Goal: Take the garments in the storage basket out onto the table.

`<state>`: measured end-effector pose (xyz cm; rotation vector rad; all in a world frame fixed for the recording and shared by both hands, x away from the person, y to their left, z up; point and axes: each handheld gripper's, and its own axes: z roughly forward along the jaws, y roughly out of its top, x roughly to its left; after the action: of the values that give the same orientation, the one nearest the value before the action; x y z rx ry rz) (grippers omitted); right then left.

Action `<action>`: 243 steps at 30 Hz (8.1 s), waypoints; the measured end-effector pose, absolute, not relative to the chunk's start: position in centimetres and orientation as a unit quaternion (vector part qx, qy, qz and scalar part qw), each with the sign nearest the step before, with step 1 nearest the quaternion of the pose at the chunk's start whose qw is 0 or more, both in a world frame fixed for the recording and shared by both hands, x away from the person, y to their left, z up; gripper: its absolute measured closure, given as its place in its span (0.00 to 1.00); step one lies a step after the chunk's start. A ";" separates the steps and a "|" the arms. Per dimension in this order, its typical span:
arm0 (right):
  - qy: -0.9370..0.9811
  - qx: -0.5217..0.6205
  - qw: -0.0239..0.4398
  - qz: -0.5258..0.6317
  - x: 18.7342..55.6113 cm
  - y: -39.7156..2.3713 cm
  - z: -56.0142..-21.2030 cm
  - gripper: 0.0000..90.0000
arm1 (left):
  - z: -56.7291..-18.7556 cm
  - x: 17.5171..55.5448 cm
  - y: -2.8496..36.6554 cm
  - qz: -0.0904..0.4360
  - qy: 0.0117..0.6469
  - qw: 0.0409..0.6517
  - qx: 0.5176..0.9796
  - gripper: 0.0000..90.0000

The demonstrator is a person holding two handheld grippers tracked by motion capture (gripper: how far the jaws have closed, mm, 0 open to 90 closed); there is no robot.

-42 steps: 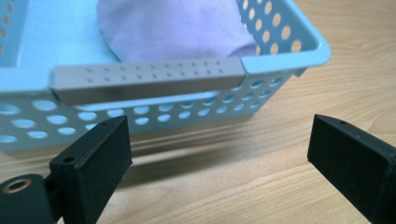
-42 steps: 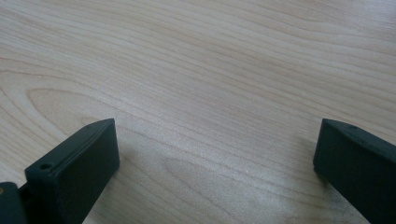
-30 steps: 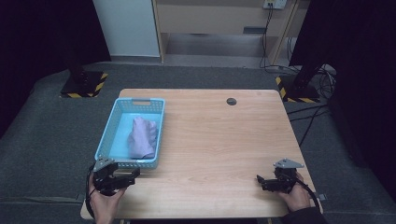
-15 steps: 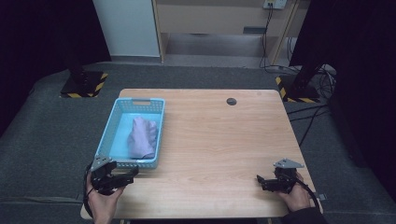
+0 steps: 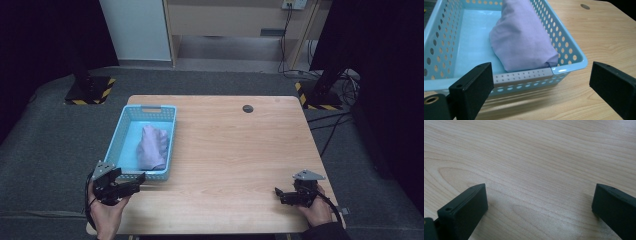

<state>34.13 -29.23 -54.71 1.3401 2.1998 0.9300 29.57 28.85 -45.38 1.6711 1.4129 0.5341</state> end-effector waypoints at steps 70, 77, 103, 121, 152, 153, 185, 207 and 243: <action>0.787 0.480 0.200 0.333 34.1 -29.2 -54.7 0.01 | -44.4 38.6 28.6 0.200 0.586 0.397 0.678 0.06; 0.787 0.479 0.200 0.333 34.1 -29.2 -54.7 0.01 | -44.5 39.6 28.5 0.195 0.590 0.391 0.679 0.07; 0.787 0.480 0.200 0.333 34.1 -29.2 -54.7 0.01 | -45.5 42.5 27.7 0.172 0.601 0.369 0.688 0.07; 0.787 0.480 0.200 0.333 34.1 -29.2 -54.7 0.01 | -45.8 44.2 26.9 0.168 0.601 0.361 0.693 0.07; 0.787 0.480 0.200 0.333 34.1 -29.2 -54.7 0.01 | -46.8 46.3 26.3 0.171 0.606 0.336 0.701 0.13; 0.786 0.480 0.200 0.333 34.1 -29.2 -54.7 0.01 | -46.9 46.3 26.2 0.172 0.605 0.334 0.701 0.13; 0.786 0.481 0.200 0.334 34.1 -29.2 -54.7 0.01 | -47.0 46.6 25.8 0.194 0.618 0.293 0.703 0.59; 0.786 0.481 0.199 0.334 34.1 -29.2 -54.7 0.01 | -43.8 44.7 26.9 0.182 0.617 0.372 0.670 0.60; 0.786 0.481 0.199 0.334 34.1 -29.2 -54.7 0.01 | -39.5 41.3 27.0 0.179 0.589 0.431 0.659 0.60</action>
<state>34.12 -29.24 -54.70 1.3459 2.1979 0.9356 41.34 27.03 -39.52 1.6440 1.4698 0.4461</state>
